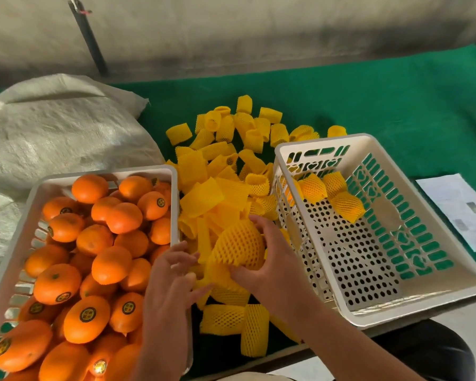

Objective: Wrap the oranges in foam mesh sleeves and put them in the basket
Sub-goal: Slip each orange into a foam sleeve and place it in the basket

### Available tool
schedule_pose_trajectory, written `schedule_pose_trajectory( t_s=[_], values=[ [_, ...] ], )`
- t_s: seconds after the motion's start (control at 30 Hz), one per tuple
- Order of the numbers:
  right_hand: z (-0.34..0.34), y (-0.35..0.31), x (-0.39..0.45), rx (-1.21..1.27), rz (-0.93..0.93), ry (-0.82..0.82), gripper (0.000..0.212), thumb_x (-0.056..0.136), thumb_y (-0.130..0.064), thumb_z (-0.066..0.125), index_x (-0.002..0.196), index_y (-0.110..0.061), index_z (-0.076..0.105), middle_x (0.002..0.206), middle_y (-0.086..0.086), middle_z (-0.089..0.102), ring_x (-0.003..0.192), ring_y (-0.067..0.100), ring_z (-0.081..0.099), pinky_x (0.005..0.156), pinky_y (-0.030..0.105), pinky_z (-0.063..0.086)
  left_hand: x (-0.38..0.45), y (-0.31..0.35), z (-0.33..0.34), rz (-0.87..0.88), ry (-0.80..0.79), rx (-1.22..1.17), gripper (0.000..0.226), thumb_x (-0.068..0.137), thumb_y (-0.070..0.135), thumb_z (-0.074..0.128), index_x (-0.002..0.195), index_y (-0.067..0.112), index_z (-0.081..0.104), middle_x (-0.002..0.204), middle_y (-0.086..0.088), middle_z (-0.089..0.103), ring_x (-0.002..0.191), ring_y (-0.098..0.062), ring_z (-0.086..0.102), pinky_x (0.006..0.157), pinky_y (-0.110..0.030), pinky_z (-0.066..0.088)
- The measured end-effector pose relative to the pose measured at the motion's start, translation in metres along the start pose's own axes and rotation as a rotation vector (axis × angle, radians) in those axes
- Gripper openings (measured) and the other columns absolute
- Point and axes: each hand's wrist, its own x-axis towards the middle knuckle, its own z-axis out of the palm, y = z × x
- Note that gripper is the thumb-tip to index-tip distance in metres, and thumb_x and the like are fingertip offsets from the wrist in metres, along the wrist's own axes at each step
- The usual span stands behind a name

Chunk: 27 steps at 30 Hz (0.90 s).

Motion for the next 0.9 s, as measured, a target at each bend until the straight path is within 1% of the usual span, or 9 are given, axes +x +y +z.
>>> schedule_pose_trajectory(
  t_s=[0.07,0.13,0.27,0.33,0.5,0.63,0.77,0.83,0.9],
  values=[
    [-0.005,-0.001,0.001,-0.053,-0.066,-0.073,0.096,0.077,-0.055,0.083,0.152,-0.049,0.024,0.142,-0.033,0.032,0.125,-0.016,0.035,0.098,0.015,0.037,0.013,0.006,0.004,-0.447,-0.151,-0.250,0.086,0.066,0.058,0.090,0.135,0.018,0.059,0.141,-0.011,0.063,0.127,-0.040,0.062,0.082,-0.063,0.061],
    [-0.006,-0.003,0.001,-0.080,-0.128,-0.174,0.100,0.077,-0.057,0.083,0.154,-0.050,0.020,0.144,-0.033,0.030,0.132,-0.015,0.029,0.103,0.019,0.038,0.019,0.012,0.009,-0.651,-0.343,-0.302,0.075,0.085,0.056,0.080,0.144,0.018,0.054,0.139,-0.017,0.064,0.125,-0.041,0.064,0.094,-0.062,0.057],
    [-0.017,0.001,0.001,-0.004,-0.098,-0.269,0.123,0.070,-0.075,0.081,0.157,-0.059,-0.003,0.164,-0.031,0.007,0.154,-0.002,0.008,0.120,0.031,0.022,0.022,0.014,0.022,-0.485,-0.340,-0.260,0.045,0.099,0.048,0.064,0.139,0.027,0.063,0.141,-0.008,0.065,0.126,-0.030,0.065,0.088,-0.042,0.061],
    [-0.024,0.004,0.002,0.108,0.032,-0.232,0.110,0.072,-0.087,0.068,0.157,-0.061,0.003,0.167,-0.025,0.015,0.154,0.004,0.021,0.122,0.038,0.031,0.021,0.015,0.035,-0.421,-0.302,-0.206,0.047,0.099,0.049,0.066,0.141,0.027,0.060,0.139,-0.002,0.066,0.125,-0.026,0.066,0.089,-0.047,0.061],
    [-0.040,0.016,0.005,0.258,0.098,-0.066,0.070,0.078,-0.072,0.075,0.139,-0.054,0.047,0.124,-0.022,0.064,0.110,0.002,0.066,0.086,0.029,0.062,0.021,0.019,0.057,-0.404,-0.396,0.010,0.056,0.095,0.065,0.056,0.141,0.033,0.060,0.135,0.002,0.069,0.120,-0.025,0.069,0.085,-0.052,0.063],
    [-0.093,0.049,0.025,0.355,0.195,0.125,0.060,0.072,-0.067,0.078,0.124,-0.066,0.048,0.110,-0.020,0.066,0.093,-0.003,0.070,0.063,0.013,0.056,0.032,0.010,0.026,-0.074,-0.345,0.886,0.072,0.076,0.093,0.047,0.137,0.056,0.055,0.148,0.020,0.054,0.130,-0.005,0.056,0.100,-0.034,0.050],
    [-0.154,0.133,0.059,-0.093,0.287,0.364,0.063,0.079,-0.052,0.079,0.130,-0.046,0.043,0.103,-0.008,0.060,0.075,0.016,0.068,0.055,0.026,0.060,0.033,-0.024,-0.002,0.157,-0.115,1.409,0.086,0.085,0.072,0.057,0.159,0.032,0.037,0.173,0.001,0.008,0.160,-0.022,0.002,0.125,-0.054,0.019],
    [-0.177,0.185,0.072,-0.302,0.413,0.343,0.068,0.083,-0.041,0.082,0.137,-0.027,0.041,0.105,0.002,0.060,0.079,0.022,0.066,0.065,0.045,0.064,0.030,-0.040,-0.010,0.091,-0.094,1.433,0.102,0.081,0.082,0.053,0.164,0.029,0.025,0.174,-0.003,0.001,0.160,-0.030,0.002,0.125,-0.058,0.019],
    [-0.187,0.227,0.082,-0.474,0.503,0.285,0.065,0.085,-0.035,0.082,0.134,-0.021,0.043,0.103,0.004,0.059,0.077,0.023,0.064,0.068,0.045,0.061,0.029,-0.053,-0.014,0.096,-0.098,1.468,0.110,0.072,0.083,0.041,0.164,0.025,0.025,0.174,-0.007,0.004,0.158,-0.037,0.011,0.122,-0.061,0.023]
  ],
)
